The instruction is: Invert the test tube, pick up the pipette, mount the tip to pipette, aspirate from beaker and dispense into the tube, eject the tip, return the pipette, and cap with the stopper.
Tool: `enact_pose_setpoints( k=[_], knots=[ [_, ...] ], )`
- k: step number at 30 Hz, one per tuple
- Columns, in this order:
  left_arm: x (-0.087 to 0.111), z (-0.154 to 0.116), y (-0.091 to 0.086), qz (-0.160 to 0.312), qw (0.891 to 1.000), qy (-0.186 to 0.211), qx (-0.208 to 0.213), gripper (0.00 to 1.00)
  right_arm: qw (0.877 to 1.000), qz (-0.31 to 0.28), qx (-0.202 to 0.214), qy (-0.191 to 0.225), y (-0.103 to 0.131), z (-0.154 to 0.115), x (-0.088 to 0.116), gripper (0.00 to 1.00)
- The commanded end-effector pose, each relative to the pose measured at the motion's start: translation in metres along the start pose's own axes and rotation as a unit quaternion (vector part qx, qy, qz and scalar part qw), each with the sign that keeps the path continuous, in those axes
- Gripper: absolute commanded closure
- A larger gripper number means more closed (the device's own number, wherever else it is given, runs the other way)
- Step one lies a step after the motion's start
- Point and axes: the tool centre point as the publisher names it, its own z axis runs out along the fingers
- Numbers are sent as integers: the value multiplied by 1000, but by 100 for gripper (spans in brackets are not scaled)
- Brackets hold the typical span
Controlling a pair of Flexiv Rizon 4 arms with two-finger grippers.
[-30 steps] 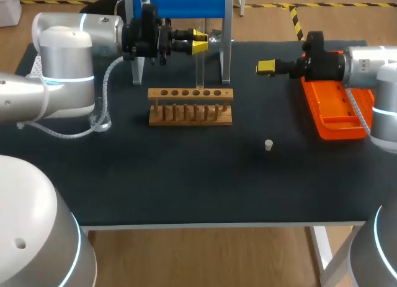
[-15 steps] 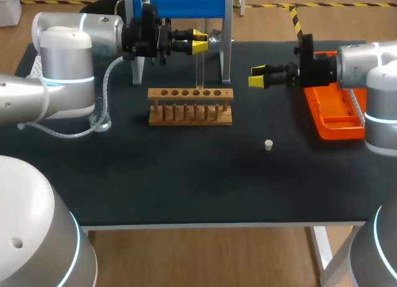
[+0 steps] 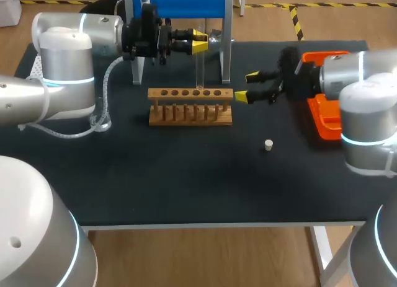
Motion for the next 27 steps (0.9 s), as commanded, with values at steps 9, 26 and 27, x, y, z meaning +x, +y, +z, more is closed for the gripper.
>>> enact_pose_setpoints(
  k=[9,26,27],
  knots=[
    [-1,0,0,-1,1000,1,-1,100,997,-33,9,-76,-21,31,0,0],
    [-1,0,0,-1,1000,1,-1,100,989,-89,26,-114,-44,65,-12,0],
    [-1,0,0,-1,1000,1,-1,100,989,-88,27,-116,-45,67,-13,0]
  ],
)
